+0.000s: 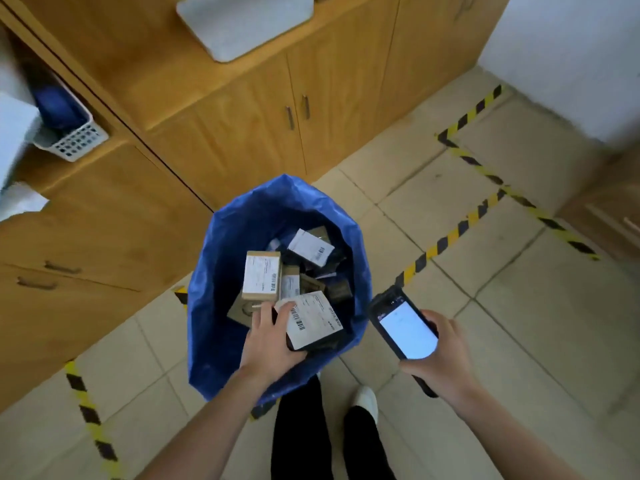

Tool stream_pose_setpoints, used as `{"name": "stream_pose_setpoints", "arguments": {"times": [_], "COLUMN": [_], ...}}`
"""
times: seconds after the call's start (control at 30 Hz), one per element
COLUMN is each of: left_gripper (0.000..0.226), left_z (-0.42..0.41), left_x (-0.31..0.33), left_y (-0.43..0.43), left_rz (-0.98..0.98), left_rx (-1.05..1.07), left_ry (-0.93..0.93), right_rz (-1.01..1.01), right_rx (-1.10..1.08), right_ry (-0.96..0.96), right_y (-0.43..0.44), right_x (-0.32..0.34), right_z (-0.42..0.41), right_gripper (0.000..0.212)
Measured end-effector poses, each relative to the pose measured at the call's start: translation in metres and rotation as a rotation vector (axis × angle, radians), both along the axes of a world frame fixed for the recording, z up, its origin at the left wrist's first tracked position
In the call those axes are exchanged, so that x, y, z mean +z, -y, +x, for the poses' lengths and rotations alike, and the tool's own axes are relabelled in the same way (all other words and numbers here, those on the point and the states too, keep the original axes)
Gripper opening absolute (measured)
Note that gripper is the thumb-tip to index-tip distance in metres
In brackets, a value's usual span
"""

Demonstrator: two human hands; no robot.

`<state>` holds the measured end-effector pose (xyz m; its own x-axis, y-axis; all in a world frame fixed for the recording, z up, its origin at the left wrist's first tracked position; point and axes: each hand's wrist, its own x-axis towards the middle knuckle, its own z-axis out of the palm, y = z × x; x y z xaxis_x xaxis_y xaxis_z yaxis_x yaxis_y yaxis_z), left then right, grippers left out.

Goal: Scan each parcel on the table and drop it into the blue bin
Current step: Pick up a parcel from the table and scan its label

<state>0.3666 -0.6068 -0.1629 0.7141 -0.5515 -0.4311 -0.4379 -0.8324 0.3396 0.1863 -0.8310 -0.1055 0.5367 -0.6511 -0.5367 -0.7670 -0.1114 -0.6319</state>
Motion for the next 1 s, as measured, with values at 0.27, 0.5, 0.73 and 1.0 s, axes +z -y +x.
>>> {"name": "stream_pose_setpoints", "arguments": {"times": [0.27, 0.5, 0.73, 1.0], "left_gripper": [0.100, 0.095, 0.091, 0.089], "left_z": [0.049, 0.069, 0.092, 0.107], "left_x": [-0.092, -0.150, -0.190, -0.217], "left_y": [0.030, 0.045, 0.065, 0.071], "left_rz": [0.038, -0.007, -0.029, -0.051], "left_rx": [-0.209, -0.383, -0.455, -0.516], "left_ry": [0.028, 0.028, 0.011, 0.013], "right_rz": [-0.061, -0.142, -0.207, -0.318], "right_rx": [-0.172, -0.154, -0.003, 0.040], "right_ry": [-0.042, -0.106, -0.101, -0.110], "right_y": [-0.007, 0.005, 0.015, 0.024], "right_x": [-0.060, -0.093, -0.116, -0.131], "right_z": [0.063, 0.095, 0.123, 0.132], "right_gripper": [0.076, 0.084, 0.083, 0.093]}}
